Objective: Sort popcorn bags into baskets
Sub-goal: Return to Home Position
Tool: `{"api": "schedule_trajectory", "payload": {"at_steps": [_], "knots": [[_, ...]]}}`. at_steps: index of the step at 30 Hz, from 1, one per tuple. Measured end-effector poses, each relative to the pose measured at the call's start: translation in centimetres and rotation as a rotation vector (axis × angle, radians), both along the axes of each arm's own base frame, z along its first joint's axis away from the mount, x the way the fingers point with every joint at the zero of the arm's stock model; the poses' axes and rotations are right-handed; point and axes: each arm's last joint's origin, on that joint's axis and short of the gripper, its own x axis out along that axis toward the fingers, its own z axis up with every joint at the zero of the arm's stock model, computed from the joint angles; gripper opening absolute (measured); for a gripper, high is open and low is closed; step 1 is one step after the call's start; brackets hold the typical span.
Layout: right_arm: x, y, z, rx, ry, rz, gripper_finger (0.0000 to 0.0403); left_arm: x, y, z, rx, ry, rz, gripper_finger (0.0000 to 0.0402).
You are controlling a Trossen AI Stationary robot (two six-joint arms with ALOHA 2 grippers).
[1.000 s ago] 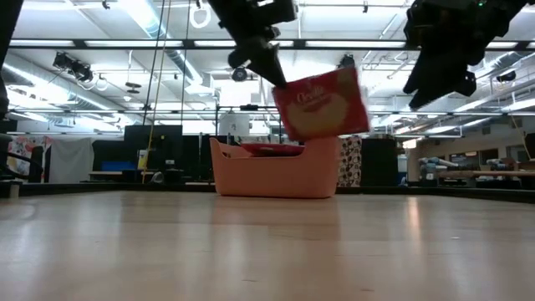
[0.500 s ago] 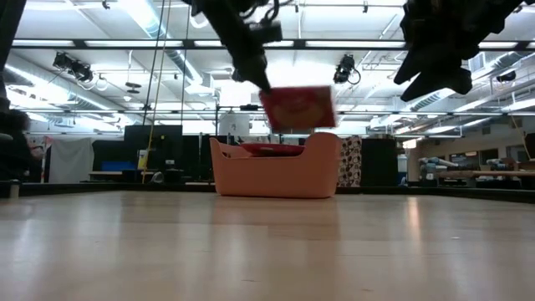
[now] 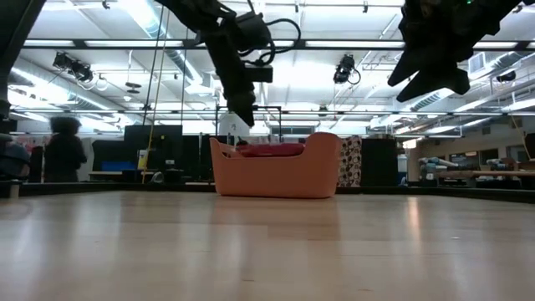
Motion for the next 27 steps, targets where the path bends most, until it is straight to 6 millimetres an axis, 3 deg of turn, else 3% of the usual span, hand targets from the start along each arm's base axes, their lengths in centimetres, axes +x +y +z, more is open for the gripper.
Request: {"api": "schedule_trajectory", "payload": {"at_steps": [6,10,14,27], "knots": [[0.1,-0.6,0.0,-0.009,0.005,-0.018,0.0197,-0.5,-0.8,1.2,-0.048,-0.037,-0.038,0.0085],[0.0,-0.7,0.6,0.017,-0.05,-0.006,0.0197,-2.0,-2.1,2.6,-0.24,-0.104,-0.026,0.0095],[-0.8,-0.6,1.6,0.017,-0.11,0.016,0.0197,-3.4,-3.2,4.1,-0.397,-0.172,0.011,0.0084],[-5.1,-1.3,2.0,0.033,-0.262,0.035,0.0196,-5.7,-6.8,7.6,-0.42,-0.23,-0.013,0.0025]]}}
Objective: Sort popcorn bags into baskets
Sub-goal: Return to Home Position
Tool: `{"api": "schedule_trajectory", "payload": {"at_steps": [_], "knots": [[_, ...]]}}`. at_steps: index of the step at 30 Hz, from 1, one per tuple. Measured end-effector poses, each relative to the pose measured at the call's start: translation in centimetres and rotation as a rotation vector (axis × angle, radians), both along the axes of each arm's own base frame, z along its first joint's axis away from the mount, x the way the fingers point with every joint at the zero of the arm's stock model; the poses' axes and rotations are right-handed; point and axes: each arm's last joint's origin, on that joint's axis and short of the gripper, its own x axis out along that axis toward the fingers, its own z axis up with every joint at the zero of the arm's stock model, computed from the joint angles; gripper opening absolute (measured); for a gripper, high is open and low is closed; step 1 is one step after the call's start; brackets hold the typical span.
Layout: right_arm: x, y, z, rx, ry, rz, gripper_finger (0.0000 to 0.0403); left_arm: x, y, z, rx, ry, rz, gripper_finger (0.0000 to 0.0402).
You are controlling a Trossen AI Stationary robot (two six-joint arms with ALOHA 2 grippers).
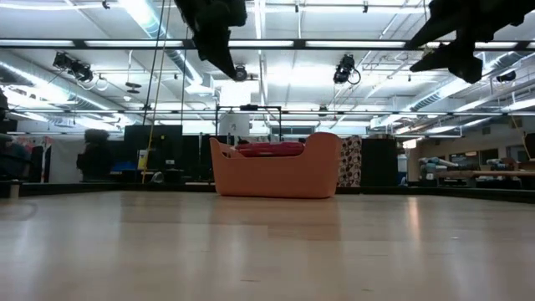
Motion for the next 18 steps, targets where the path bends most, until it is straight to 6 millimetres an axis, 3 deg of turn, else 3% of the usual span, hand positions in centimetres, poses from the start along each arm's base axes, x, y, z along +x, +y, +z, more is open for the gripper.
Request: {"api": "schedule_trajectory", "payload": {"at_steps": [8,18], "knots": [[-3.0,-0.7,1.4,-0.063,-0.126,-0.014,0.0196,-0.9,-2.0,1.1,0.012,0.002,-0.014,0.0011],[-5.8,-1.4,2.5,-0.116,-0.257,-0.022,0.0196,0.0,-4.6,1.3,-0.002,-0.048,-0.099,0.001]]}}
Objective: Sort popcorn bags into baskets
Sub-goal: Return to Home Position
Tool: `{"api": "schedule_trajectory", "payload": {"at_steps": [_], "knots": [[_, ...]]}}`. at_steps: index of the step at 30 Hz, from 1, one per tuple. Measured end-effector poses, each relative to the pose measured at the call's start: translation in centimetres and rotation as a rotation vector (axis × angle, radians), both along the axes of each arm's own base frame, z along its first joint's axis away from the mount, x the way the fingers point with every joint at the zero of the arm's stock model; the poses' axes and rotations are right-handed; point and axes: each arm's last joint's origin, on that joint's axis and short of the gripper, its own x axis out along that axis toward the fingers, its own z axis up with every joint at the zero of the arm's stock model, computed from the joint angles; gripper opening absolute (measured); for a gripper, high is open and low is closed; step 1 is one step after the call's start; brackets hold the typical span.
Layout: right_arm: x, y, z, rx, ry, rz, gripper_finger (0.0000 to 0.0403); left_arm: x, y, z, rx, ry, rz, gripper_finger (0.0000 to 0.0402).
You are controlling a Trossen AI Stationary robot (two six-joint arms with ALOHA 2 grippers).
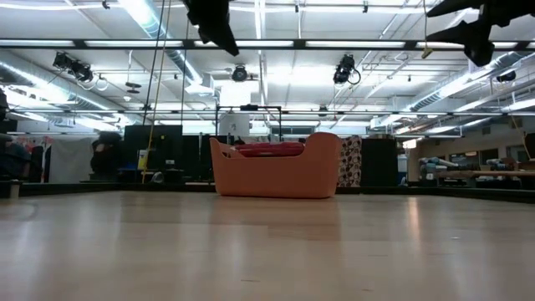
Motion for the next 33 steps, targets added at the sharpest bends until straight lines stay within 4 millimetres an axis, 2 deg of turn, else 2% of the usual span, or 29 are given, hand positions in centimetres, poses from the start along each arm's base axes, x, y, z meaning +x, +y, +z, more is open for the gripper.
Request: {"api": "schedule_trajectory", "payload": {"at_steps": [8,11,16,20,26,33], "knots": [[-1.4,-0.3,0.3,-0.064,-0.049,-0.005,0.0196,-0.8,-1.6,0.7,-0.015,-0.034,-0.026,0.0009],[-1.6,-0.4,-0.4,-0.074,-0.057,-0.004,0.0196,-1.8,-2.0,0.3,-0.05,-0.128,0.009,0.0009],[-1.1,-0.3,-2.0,-0.034,-0.162,-0.01,0.0196,-4.5,-3.4,-1.8,-0.15,-0.249,0.085,0.0009],[-0.3,0.0,-3.4,-0.008,-0.281,0.025,0.0196,-7.2,-4.3,-2.4,-0.196,-0.354,0.162,0.0009],[0.7,0.3,-6.1,0.067,-0.326,0.07,0.0196,-11.3,-5.0,-3.7,-0.286,-0.572,0.248,0.0009],[1.3,0.5,-8.0,0.129,-0.339,0.083,0.0196,-15.4,-5.1,-6.6,-0.395,-0.779,0.349,0.0009]]}}
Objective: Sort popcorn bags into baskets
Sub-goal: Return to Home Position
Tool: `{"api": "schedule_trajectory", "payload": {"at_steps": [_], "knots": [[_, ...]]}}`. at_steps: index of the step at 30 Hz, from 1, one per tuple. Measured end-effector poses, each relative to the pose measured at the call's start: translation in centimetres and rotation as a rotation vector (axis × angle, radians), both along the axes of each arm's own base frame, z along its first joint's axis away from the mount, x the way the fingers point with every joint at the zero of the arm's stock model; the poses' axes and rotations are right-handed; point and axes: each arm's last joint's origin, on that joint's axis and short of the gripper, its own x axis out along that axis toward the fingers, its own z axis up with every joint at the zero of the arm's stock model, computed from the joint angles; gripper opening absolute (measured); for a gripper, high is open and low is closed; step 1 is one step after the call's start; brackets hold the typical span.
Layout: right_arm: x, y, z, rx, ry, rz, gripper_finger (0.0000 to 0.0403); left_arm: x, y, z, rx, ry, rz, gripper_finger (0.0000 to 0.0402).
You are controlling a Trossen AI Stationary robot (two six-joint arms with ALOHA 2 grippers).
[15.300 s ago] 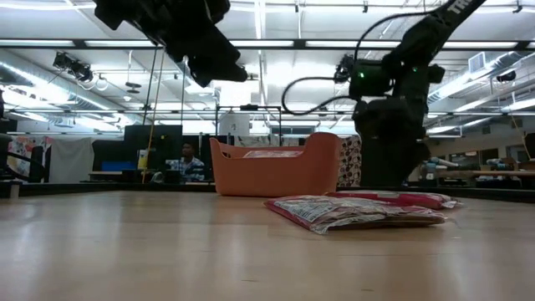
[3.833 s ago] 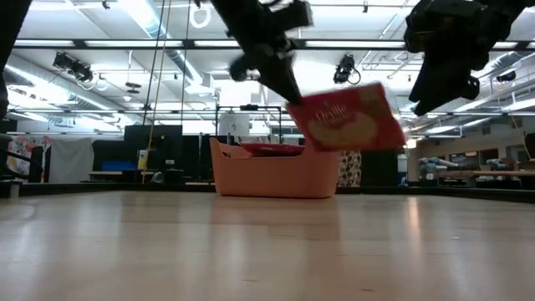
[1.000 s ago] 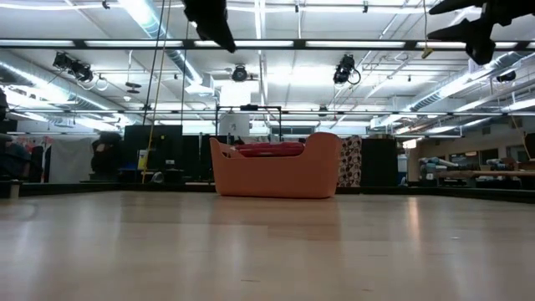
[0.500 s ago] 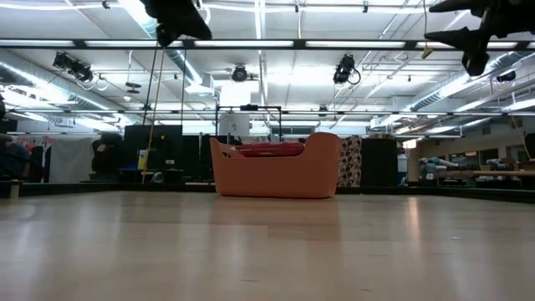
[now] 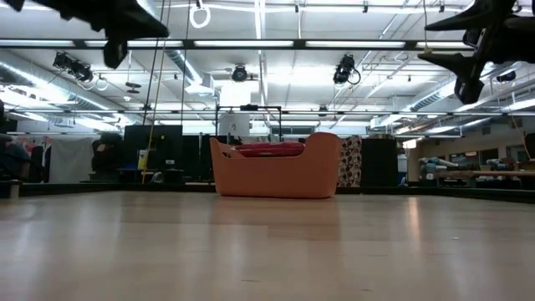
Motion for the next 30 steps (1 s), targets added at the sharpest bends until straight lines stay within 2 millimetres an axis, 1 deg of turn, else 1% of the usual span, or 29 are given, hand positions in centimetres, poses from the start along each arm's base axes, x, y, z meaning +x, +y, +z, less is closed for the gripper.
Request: {"api": "schedule_trajectory", "payload": {"at_steps": [3,7,10,18,20,26,30], "knots": [[0.1,0.0,-0.3,0.004,-0.016,-0.006,0.0196,-1.4,0.1,-1.4,-0.043,-0.065,0.052,0.0009],[0.3,0.0,-0.7,0.002,-0.004,-0.012,0.0196,-2.5,0.3,-3.4,-0.092,-0.16,0.112,0.0009],[0.4,0.0,-1.2,0.022,0.006,-0.025,0.0195,-2.9,0.4,-4.8,-0.115,-0.22,0.142,0.0009],[1.0,0.0,-3.7,0.116,-0.011,-0.03,0.0183,-3.6,0.5,-8.4,-0.175,-0.368,0.183,0.0009],[1.1,0.0,-4.0,0.127,0.005,-0.039,0.018,-3.7,0.5,-9.1,-0.192,-0.396,0.184,0.0009],[1.1,-0.5,-4.0,0.126,0.001,-0.085,0.0169,-3.9,0.5,-11.4,-0.249,-0.39,0.193,0.0009],[1.1,-0.9,-3.9,0.125,-0.005,-0.126,0.0163,-3.9,0.5,-11.7,-0.252,-0.361,0.198,0.0009]]}}
